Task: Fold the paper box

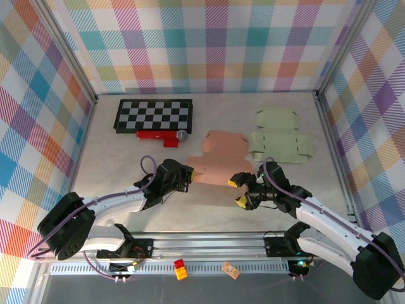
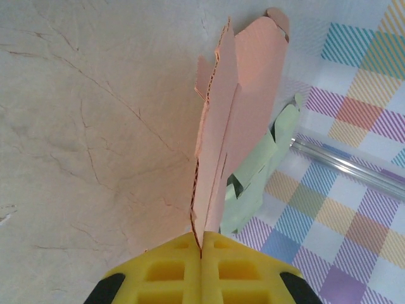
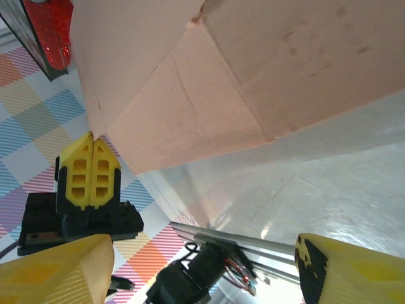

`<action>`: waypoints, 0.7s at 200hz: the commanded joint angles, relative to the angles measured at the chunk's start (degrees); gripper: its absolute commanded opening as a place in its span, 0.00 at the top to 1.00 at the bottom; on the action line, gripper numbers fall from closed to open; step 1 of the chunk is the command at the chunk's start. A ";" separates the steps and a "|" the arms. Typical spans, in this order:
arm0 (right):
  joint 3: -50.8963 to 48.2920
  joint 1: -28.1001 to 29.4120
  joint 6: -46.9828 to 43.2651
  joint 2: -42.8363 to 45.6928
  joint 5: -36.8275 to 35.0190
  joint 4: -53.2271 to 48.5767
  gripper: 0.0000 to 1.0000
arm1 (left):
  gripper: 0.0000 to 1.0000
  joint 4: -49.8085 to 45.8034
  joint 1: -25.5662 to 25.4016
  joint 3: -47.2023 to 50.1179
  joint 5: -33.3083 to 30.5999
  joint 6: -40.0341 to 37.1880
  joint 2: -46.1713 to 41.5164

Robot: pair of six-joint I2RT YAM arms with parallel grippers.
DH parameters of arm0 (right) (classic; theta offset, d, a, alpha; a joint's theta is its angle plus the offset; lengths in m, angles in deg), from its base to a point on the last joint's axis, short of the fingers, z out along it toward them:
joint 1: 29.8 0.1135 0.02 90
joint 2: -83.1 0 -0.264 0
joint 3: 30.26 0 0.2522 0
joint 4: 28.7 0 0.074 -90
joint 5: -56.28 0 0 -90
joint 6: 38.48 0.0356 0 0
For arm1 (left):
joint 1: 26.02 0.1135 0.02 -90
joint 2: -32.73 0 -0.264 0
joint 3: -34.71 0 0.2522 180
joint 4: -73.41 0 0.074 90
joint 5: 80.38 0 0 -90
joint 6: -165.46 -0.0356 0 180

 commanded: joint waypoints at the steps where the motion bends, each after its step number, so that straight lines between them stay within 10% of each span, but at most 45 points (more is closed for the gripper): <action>1: -0.79 2.05 6.65 -2.53 -6.33 9.90 0.26 | 1.00 -0.62 -0.64 -1.85 -0.52 1.47 0.05; 140: 3.89 5.98 9.66 -15.08 -14.92 20.23 0.54 | 1.00 -6.88 -0.72 -0.06 -0.72 4.67 -7.06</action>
